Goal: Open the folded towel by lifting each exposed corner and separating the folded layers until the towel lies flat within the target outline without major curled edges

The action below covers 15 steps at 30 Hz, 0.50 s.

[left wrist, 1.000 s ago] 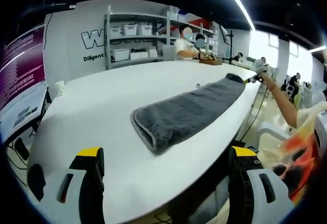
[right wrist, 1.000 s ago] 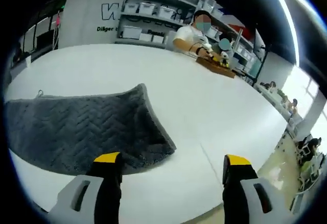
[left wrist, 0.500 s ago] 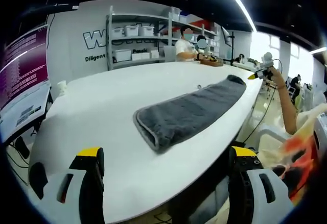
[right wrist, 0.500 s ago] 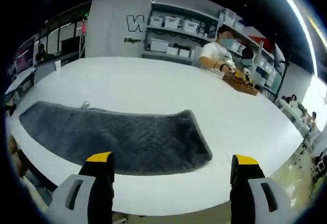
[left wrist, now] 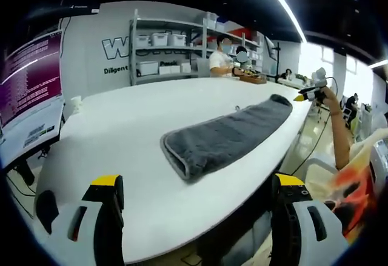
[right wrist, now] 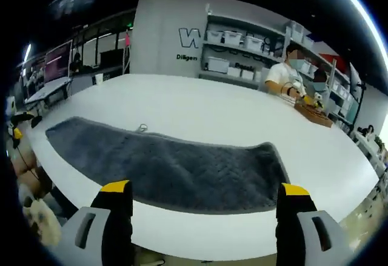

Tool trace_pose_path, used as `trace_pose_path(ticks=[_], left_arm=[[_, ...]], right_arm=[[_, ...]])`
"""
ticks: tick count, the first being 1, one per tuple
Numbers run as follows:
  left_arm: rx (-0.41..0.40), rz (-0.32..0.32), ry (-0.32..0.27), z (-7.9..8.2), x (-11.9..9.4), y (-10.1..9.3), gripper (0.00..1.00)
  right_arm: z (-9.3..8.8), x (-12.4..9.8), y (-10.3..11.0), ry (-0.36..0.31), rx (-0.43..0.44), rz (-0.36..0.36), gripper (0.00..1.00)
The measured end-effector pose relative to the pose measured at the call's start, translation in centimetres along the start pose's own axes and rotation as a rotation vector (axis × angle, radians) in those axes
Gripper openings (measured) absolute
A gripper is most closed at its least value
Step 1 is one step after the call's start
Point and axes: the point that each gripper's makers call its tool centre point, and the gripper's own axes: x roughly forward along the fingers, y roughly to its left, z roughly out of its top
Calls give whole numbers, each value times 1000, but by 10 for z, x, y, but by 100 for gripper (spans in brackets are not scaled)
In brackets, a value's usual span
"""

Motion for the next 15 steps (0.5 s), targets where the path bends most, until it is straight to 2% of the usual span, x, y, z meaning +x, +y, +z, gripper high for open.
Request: trace_pose_path(ticks=[3, 7, 10, 15], left_arm=[[-1, -4, -1, 0, 1, -2, 99], [6, -5, -2, 3, 2, -2, 99], [12, -17, 3, 1, 3, -6, 99], [13, -22, 9, -1, 5, -10, 99]], right_arm=[[5, 2, 1, -26, -2, -1, 99], [6, 2, 8, -28, -11, 23, 99], [3, -3, 18, -15, -51, 32, 98], [4, -5, 21, -29, -53, 52, 98]])
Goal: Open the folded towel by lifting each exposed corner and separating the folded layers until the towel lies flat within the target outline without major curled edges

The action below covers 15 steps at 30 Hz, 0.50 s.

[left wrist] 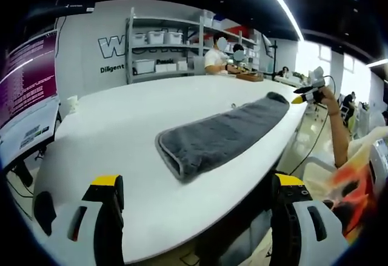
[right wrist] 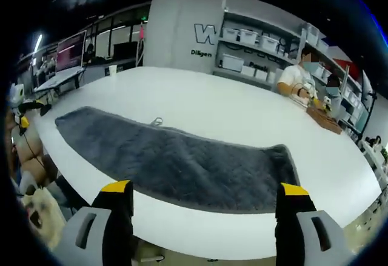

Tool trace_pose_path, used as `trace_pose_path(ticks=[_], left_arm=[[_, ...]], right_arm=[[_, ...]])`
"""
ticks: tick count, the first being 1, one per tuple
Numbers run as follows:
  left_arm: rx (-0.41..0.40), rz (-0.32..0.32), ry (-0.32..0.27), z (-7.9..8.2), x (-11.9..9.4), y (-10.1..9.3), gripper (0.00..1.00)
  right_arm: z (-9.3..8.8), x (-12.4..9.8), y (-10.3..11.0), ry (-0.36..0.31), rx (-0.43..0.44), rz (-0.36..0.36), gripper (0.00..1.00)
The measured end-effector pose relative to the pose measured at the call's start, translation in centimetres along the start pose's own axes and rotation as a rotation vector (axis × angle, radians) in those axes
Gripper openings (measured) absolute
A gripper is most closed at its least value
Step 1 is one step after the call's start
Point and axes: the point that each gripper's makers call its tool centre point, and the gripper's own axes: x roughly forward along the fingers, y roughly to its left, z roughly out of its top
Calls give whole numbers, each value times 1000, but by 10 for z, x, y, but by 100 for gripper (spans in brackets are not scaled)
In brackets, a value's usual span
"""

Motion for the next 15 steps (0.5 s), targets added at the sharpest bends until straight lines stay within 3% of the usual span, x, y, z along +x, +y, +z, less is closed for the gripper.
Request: trace_pose_path(ticks=[8, 15], left_arm=[[8, -1, 2, 1, 2, -4, 99], [10, -7, 9, -1, 5, -7, 99]], right_arm=[[-3, -6, -9, -3, 14, -14, 98], [-4, -9, -5, -10, 11, -4, 97]])
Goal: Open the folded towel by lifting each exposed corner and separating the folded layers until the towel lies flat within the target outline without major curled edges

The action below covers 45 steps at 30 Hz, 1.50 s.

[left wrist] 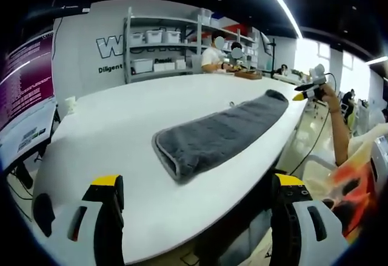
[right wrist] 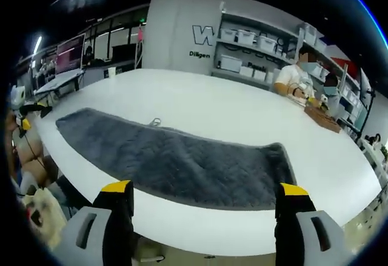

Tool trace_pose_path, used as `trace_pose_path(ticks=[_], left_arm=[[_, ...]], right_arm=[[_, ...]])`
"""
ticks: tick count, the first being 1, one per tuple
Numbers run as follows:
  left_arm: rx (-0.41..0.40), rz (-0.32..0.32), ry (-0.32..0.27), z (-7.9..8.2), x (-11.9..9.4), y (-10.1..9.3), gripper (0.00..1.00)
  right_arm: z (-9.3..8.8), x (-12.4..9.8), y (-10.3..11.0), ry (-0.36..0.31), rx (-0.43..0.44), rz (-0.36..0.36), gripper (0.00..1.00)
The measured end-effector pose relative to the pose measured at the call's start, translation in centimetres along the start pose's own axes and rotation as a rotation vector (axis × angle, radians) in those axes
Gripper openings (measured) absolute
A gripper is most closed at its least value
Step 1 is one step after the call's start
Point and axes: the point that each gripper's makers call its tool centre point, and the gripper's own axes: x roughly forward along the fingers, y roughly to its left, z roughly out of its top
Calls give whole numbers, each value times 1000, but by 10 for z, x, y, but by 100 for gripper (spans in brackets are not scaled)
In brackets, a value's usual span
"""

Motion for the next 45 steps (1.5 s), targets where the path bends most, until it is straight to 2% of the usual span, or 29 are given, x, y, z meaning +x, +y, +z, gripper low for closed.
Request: trace_pose_path(ticks=[11, 13, 15, 19, 26, 30, 35, 38, 39, 41, 43, 45], left_arm=[[-12, 9, -17, 4, 3, 5, 99], [14, 22, -12, 5, 8, 6, 99], [9, 8, -11, 5, 14, 4, 99], [-52, -47, -54, 18, 33, 5, 95], [-69, -93, -73, 39, 67, 10, 88], [-73, -79, -76, 49, 89, 25, 81], [-95, -57, -72, 51, 112, 41, 68], [-95, -4, -66, 50, 134, 59, 58], [-55, 2, -41, 46, 139, 62, 56], [-26, -1, 30, 37, 153, 64, 55], [-22, 4, 33, 36, 163, 65, 54], [-35, 12, 43, 33, 172, 71, 49]], right_arm=[[4, -7, 4, -19, -5, 19, 98], [6, -8, 2, -24, -7, 17, 98], [6, -11, 4, -28, -11, 18, 97], [9, -11, 4, -38, -17, 27, 97], [11, -12, 4, -47, -26, 36, 96], [11, -15, 5, -52, -28, 36, 96], [13, -19, 10, -65, -39, 50, 95], [15, -21, 10, -71, -44, 52, 95], [16, -23, 11, -74, -46, 53, 95], [18, -24, 11, -80, -51, 55, 95], [20, -25, 12, -85, -55, 57, 95], [20, -24, 12, -86, -58, 61, 95]])
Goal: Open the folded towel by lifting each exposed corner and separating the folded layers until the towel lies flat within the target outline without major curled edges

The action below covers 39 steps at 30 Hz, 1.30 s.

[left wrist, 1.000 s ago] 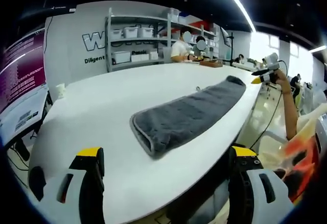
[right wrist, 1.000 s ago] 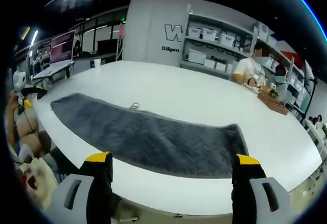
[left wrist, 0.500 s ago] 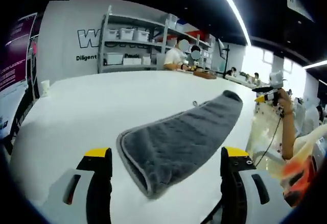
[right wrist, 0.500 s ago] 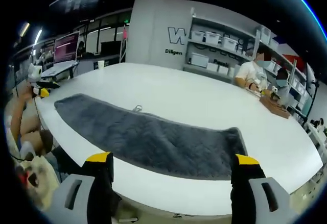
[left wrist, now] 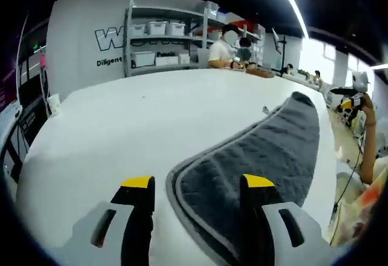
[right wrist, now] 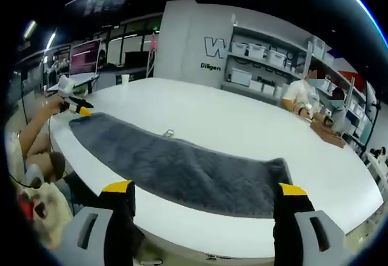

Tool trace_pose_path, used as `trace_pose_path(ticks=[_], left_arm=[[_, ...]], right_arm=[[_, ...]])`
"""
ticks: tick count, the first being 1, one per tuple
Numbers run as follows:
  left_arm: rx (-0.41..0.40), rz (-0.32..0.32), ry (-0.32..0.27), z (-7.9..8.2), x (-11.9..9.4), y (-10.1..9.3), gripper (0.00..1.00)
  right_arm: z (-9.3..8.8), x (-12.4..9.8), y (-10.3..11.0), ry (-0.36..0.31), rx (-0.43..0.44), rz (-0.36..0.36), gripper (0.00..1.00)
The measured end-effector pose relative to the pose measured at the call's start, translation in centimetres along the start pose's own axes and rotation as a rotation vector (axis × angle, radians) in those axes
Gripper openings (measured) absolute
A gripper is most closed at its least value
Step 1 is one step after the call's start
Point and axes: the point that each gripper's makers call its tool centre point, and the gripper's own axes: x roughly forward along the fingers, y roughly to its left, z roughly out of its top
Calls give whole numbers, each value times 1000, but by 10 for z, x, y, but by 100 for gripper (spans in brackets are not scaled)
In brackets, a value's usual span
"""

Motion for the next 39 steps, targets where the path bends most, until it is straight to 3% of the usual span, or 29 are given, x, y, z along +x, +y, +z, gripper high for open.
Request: trace_pose_path(ticks=[5, 10, 17, 21, 26, 39], left_arm=[[-52, 20, -15, -2, 14, 14, 29], [-67, 6, 6, -12, 22, 13, 26], [-28, -13, -31, -10, 25, 13, 13], [-24, -16, -55, -7, 28, 20, 10], [-19, 62, -66, -3, 31, 40, 9], [73, 151, 13, 6, 45, 72, 8]], right_arm=[[1, 1, -3, 4, -1, 7, 95], [1, 0, -4, -2, 4, 6, 94], [1, -1, -4, -1, 4, 7, 93], [1, -1, -5, 1, 2, 9, 93], [1, -1, -8, 0, 8, 8, 93], [-7, 0, -17, 7, 35, -9, 92]])
